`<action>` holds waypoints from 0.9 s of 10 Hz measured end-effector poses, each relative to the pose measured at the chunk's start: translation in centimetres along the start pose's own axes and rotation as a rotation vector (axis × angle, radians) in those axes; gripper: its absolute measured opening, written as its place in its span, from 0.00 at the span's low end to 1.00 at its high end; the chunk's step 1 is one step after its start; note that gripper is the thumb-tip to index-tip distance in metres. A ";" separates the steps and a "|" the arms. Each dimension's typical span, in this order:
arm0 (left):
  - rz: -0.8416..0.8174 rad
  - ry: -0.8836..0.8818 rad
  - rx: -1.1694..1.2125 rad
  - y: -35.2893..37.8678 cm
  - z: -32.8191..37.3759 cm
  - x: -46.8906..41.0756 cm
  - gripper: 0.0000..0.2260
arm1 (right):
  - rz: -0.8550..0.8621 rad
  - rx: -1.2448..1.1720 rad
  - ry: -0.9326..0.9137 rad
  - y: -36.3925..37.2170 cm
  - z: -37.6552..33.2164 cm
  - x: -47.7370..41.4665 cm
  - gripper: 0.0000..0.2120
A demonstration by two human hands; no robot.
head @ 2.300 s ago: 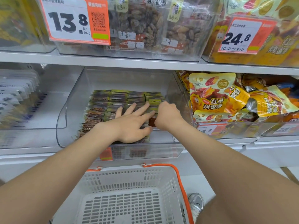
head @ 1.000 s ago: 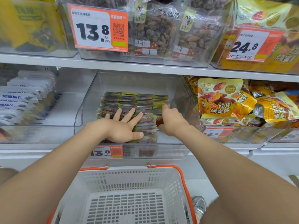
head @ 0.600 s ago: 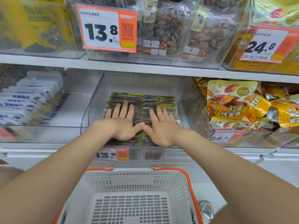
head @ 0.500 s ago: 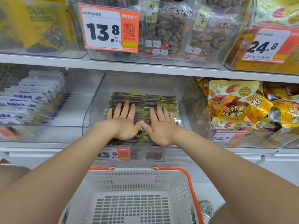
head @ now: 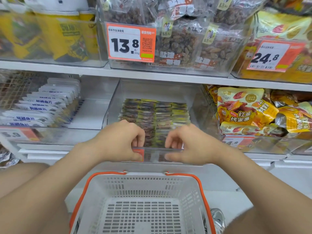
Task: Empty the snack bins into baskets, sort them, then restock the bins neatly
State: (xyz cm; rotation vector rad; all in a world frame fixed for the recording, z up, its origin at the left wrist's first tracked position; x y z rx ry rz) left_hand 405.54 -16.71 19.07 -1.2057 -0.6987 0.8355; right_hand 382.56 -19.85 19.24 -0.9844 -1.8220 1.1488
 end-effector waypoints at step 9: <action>0.437 0.023 -0.245 4.2 -0.8 -1.1 0.08 | 0.367 0.085 0.145 1.9 1.3 -2.3 0.08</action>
Point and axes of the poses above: each hand's wrist, its own x-axis away from the middle knuckle, its own y-axis out of the palm, z = x × y, the point moved 2 cm from there along -x, towards the middle knuckle, and after that the axes turned 15 degrees about y, right-handed, at the moved point
